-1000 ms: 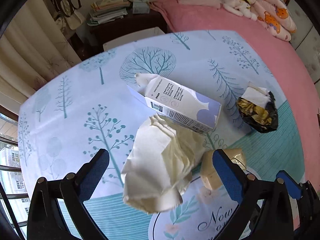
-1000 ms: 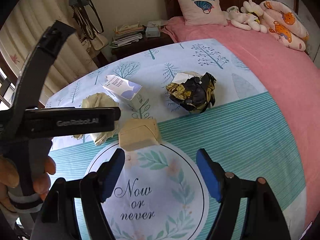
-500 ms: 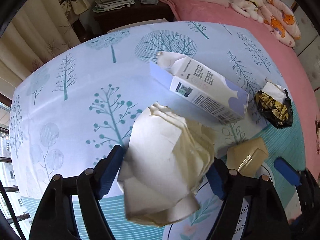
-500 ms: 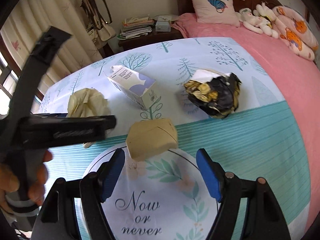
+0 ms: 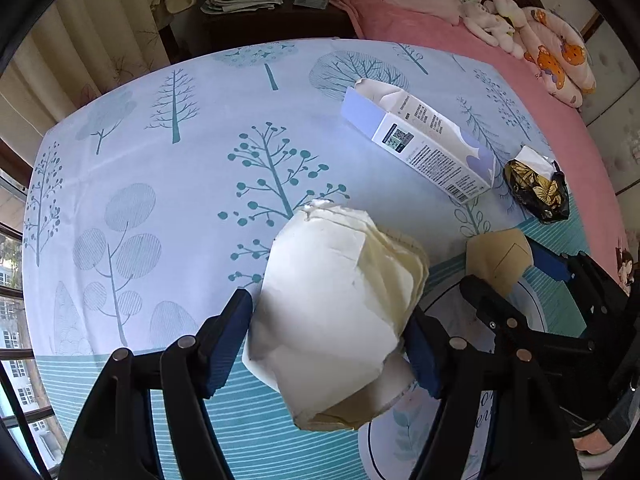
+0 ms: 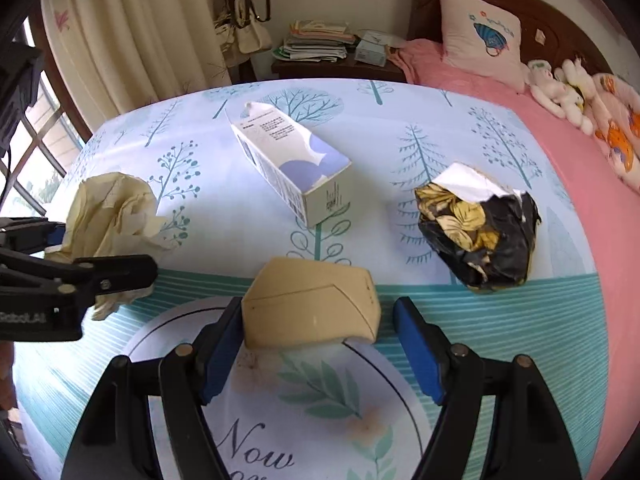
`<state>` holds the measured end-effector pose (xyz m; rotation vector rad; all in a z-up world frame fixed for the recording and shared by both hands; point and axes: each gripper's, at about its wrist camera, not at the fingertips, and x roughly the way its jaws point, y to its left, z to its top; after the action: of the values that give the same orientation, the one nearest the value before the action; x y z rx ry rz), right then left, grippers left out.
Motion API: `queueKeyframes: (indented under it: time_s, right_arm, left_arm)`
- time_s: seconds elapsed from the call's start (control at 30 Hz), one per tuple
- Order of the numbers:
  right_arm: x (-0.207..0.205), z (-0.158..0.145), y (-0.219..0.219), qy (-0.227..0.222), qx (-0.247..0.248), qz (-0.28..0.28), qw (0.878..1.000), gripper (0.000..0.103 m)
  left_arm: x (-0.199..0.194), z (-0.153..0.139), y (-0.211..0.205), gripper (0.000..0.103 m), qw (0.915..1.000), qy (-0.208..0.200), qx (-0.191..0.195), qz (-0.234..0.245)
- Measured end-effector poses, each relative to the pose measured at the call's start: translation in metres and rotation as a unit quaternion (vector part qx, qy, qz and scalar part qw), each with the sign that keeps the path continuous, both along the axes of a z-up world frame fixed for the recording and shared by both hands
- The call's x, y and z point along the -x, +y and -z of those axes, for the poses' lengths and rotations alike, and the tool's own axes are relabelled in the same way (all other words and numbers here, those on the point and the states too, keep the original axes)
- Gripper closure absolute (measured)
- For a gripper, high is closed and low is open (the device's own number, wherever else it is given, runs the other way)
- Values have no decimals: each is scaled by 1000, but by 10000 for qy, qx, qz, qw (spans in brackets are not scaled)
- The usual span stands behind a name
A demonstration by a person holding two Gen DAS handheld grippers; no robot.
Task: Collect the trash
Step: 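Grasp the crumpled white paper with the left tool while the right tool grasps the cream box, then carry the white paper and cream box down over the trash bin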
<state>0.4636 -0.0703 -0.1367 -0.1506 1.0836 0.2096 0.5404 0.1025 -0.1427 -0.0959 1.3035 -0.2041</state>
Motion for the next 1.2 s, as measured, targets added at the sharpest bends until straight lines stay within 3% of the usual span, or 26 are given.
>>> queueKeyframes:
  time_s: [0.07, 0.23, 0.5, 0.7, 1.2]
  right_arm:
    - [1, -1, 1, -72, 7, -32, 10000, 40]
    - [11, -5, 0, -44, -141, -11, 9999, 41]
    - [60, -39, -19, -97, -830, 204, 9963, 41]
    - [116, -71, -43, -139, -1326, 219, 9908, 41]
    - [281, -156, -121, -463, -1575, -385, 9857, 41]
  left_arm:
    - [7, -4, 4, 33, 10000, -9, 33, -25]
    - [23, -18, 4, 33, 9999, -64, 99, -68]
    - [69, -54, -5, 33, 9995, -236, 159, -111]
    - [127, -89, -27, 33, 9991, -371, 170, -122]
    - [305, -171, -98, 33, 9965, -757, -36, -358]
